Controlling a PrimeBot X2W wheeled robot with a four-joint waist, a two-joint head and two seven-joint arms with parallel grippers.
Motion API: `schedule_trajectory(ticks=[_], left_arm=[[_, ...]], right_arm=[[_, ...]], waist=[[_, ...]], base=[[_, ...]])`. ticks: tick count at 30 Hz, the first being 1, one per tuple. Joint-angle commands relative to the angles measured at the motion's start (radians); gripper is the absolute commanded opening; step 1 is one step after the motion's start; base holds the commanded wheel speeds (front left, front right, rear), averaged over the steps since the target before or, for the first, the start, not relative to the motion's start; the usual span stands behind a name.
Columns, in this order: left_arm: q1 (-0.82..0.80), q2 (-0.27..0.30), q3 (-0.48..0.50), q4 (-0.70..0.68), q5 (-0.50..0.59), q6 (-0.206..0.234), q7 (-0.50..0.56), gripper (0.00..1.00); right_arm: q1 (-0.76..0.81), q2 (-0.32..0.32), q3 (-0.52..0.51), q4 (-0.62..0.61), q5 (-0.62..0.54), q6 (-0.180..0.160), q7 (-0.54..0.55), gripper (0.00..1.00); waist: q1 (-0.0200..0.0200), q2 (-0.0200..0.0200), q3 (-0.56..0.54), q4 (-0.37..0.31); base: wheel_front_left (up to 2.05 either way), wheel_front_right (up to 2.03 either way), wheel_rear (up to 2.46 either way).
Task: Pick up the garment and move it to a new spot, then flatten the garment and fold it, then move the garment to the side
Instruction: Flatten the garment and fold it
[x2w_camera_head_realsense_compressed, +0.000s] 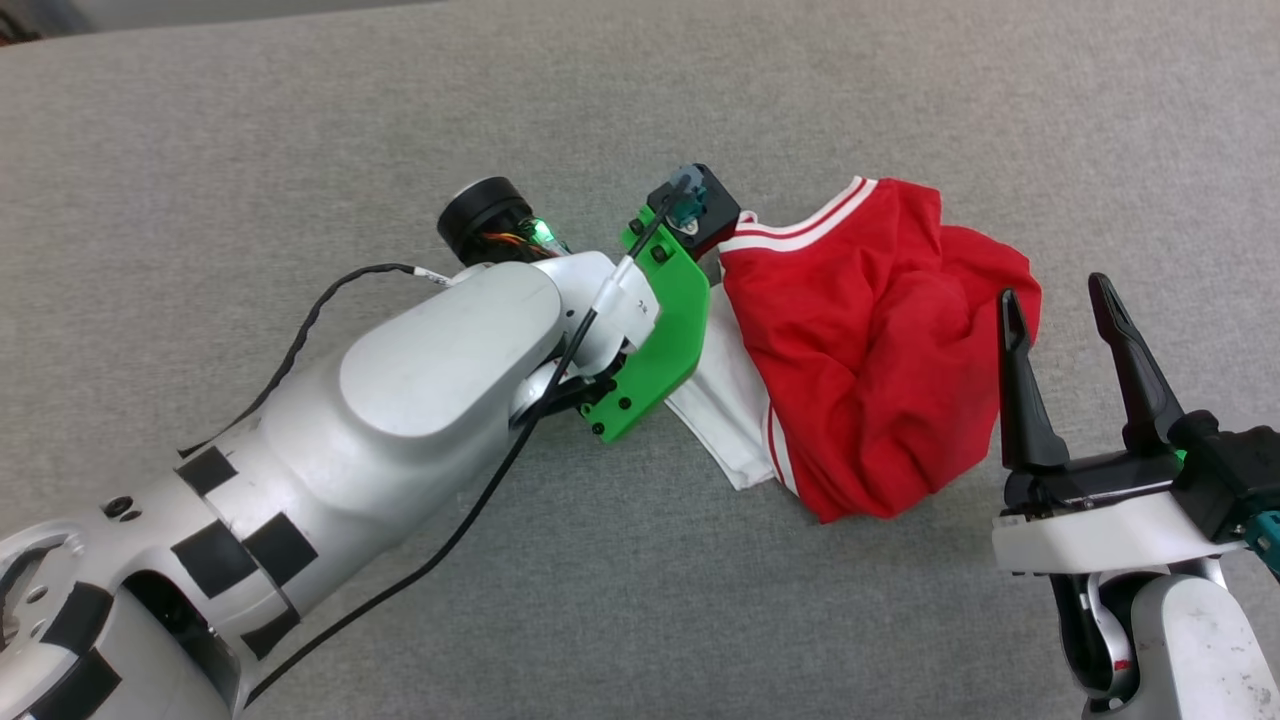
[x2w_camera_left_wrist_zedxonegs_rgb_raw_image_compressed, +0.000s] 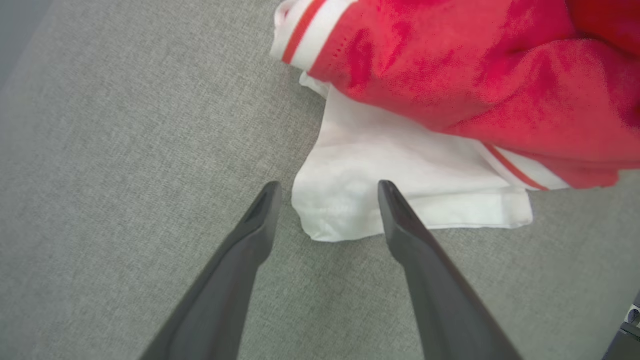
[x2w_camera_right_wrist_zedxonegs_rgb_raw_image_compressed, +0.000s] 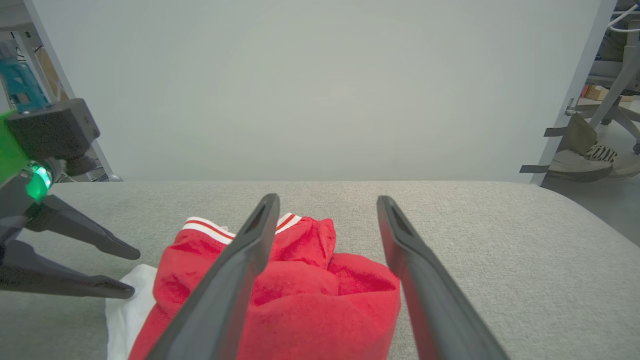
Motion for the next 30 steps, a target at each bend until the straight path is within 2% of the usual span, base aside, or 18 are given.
schedule_trajectory(ticks=[1,6,12,13,14,15,19,25,30], left_arm=[[-0.027,0.002,-0.013,0.022,-0.010,-0.003,-0.003,1.00],[-0.031,-0.010,-0.051,0.087,-0.014,-0.003,0.035,1.00],[0.040,0.007,-0.057,0.046,0.045,-0.003,0.154,1.00],[0.049,0.012,-0.057,0.033,0.050,-0.003,0.166,0.82],[0.055,0.020,-0.057,0.018,0.052,-0.003,0.173,0.13],[0.057,0.024,-0.057,0.011,0.048,-0.003,0.168,0.00],[0.043,0.028,-0.058,-0.016,0.038,-0.003,0.097,0.00],[0.017,0.057,-0.046,-0.055,-0.008,-0.003,-0.124,0.00],[0.054,0.153,-0.016,-0.078,-0.049,-0.003,-0.256,0.00]], right_arm=[[-0.021,-0.001,0.002,-0.005,0.008,-0.001,-0.005,1.00],[-0.044,-0.001,0.011,-0.006,0.016,-0.001,-0.005,1.00],[-0.062,-0.001,0.012,-0.006,0.021,-0.001,-0.005,1.00],[-0.063,-0.001,0.011,-0.005,0.021,-0.001,-0.005,1.00],[-0.064,-0.001,0.008,-0.005,0.021,-0.001,-0.005,1.00],[-0.065,-0.001,0.005,-0.005,0.020,-0.001,-0.005,1.00],[-0.062,-0.001,-0.003,-0.001,0.012,-0.001,-0.005,1.00],[-0.037,-0.001,-0.015,0.007,-0.006,-0.001,-0.005,1.00],[-0.005,-0.001,-0.022,0.011,-0.014,-0.001,-0.005,1.00]], waist=[[-0.0001,-0.0001,0.042,-0.035],[-0.0001,-0.0001,0.078,-0.052],[-0.0001,-0.0001,0.102,-0.061],[-0.0001,-0.0001,0.103,-0.060],[-0.0001,-0.0001,0.105,-0.057],[-0.0001,-0.0001,0.105,-0.054],[-0.0001,-0.0001,0.087,-0.028],[-0.0001,-0.0001,0.020,0.026],[-0.0001,-0.0001,-0.035,0.071]], base=[[0.00,0.00,0.00],[0.00,0.00,0.00],[0.00,0.00,0.00],[0.00,0.00,0.00],[0.00,0.00,0.00],[0.00,0.00,0.00],[0.00,0.00,0.00],[0.00,0.00,0.00],[0.00,0.00,0.00]])
